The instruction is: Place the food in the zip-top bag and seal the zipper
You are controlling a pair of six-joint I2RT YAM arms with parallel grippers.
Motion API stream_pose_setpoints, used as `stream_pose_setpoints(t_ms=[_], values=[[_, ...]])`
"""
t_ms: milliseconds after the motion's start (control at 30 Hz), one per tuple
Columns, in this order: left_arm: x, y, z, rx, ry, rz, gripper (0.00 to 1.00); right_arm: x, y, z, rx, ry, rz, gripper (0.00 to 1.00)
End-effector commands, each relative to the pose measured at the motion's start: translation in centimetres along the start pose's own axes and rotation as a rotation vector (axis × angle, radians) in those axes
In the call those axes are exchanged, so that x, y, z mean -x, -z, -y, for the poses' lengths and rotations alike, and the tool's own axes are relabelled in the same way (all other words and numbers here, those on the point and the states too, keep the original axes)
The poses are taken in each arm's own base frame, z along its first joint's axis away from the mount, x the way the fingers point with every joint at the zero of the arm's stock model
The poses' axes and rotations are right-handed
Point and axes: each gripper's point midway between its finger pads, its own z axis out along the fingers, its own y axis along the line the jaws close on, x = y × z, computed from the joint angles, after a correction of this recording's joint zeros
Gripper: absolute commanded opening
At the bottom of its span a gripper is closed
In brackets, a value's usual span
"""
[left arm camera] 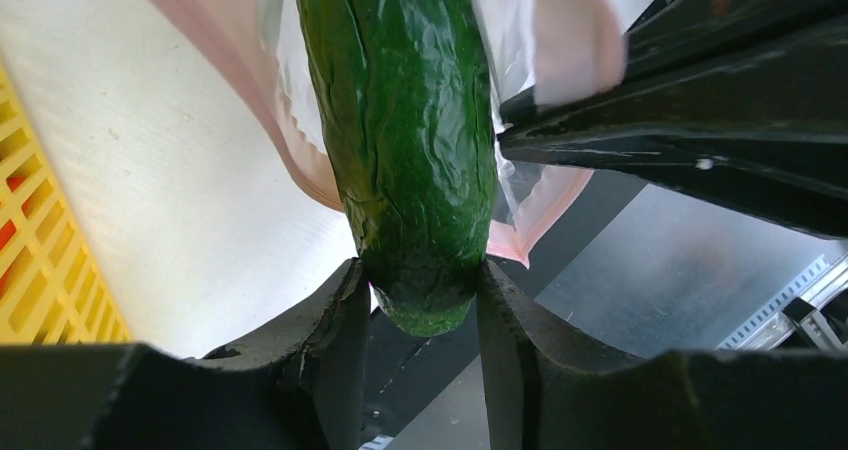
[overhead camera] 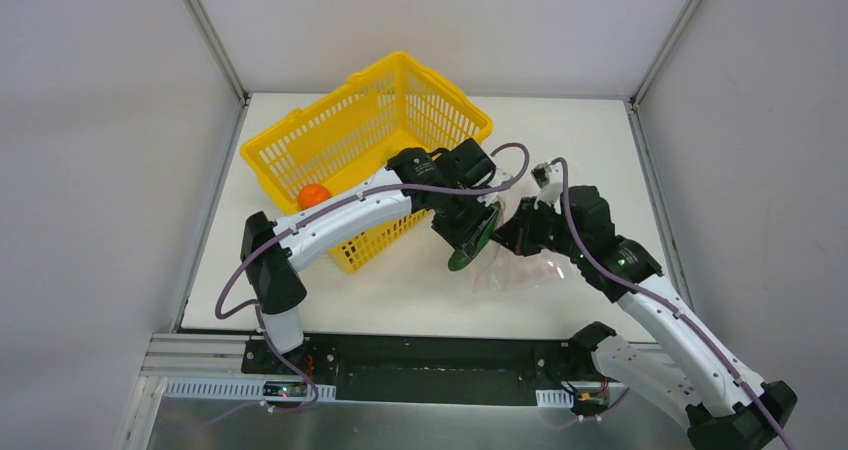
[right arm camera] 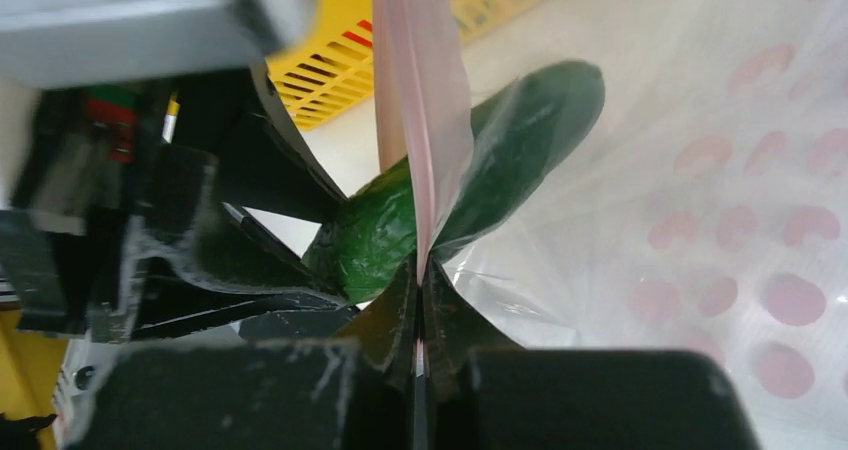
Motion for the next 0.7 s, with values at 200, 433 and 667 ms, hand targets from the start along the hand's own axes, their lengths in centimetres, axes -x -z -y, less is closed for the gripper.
stream_pose_setpoints(t_ms=[200,433,667], values=[[1.2,1.1,-0.2,0.038,-0.02,0.041,0.23,1.3,-0.5,-2.4,0.127,-0.199,0.102,0.0],[3.7,2.1,0.8,0.001,-0.005,0.179,0.49,2.0,-0.6,-1.8,0.088,-0.298,0.146,0.0],[4.9,4.4,1.6,-0.03,-0.018,0.272,0.64,2.5,-0.3,-0.6,0.029,-0.361,0.194,0.0]])
